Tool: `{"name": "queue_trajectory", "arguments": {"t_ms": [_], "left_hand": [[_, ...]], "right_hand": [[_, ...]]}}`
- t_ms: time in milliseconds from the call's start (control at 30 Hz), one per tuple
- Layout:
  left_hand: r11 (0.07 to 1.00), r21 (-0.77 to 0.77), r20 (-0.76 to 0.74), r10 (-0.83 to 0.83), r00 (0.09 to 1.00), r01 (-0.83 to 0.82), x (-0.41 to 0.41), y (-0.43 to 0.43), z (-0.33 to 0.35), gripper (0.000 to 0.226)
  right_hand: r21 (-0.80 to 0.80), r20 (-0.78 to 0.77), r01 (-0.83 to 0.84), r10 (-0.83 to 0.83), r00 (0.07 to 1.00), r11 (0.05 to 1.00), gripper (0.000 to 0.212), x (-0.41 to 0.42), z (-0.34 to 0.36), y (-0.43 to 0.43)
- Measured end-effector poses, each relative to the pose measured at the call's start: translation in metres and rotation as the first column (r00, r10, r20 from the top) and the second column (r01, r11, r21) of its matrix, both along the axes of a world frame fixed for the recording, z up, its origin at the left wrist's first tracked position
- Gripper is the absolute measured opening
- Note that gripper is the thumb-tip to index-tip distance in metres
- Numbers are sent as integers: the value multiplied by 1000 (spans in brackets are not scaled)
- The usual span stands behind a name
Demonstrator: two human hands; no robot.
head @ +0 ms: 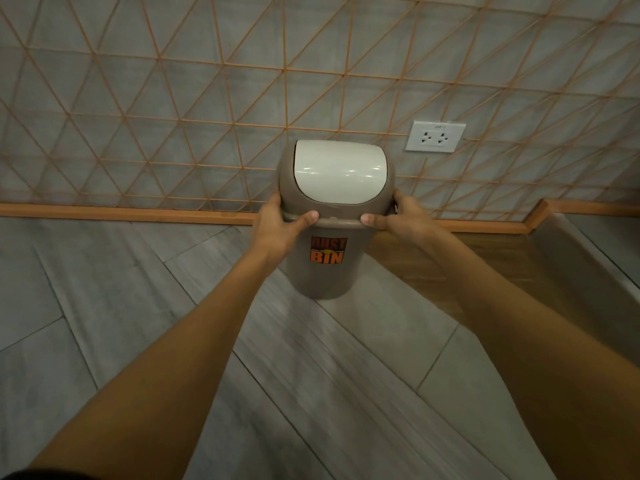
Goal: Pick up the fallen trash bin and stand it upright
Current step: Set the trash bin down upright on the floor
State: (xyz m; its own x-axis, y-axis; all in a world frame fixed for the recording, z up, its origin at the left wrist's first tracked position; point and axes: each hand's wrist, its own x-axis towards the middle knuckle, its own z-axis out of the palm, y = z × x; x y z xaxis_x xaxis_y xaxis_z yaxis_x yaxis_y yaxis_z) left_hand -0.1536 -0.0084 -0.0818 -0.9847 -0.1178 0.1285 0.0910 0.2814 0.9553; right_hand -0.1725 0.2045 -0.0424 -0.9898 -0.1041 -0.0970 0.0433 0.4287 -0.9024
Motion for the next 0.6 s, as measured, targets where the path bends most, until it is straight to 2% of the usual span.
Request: {"name": "queue_trajectory", "arguments": {"t_ms": [267, 433, 600], "left_hand": [[997, -75, 20, 22, 1000, -20, -18, -1, 4, 67], [997, -69, 33, 19, 999, -16, -21, -3, 2, 71], [998, -48, 42, 48, 998, -46, -24, 3, 3, 72]], "right_hand": [[19, -41, 50, -49, 998, 999, 62, -10, -3, -9], [40, -35, 58, -57, 998, 998, 60, -12, -3, -11], [79, -60, 136, -132, 989, 987, 53, -17, -5, -15]]}}
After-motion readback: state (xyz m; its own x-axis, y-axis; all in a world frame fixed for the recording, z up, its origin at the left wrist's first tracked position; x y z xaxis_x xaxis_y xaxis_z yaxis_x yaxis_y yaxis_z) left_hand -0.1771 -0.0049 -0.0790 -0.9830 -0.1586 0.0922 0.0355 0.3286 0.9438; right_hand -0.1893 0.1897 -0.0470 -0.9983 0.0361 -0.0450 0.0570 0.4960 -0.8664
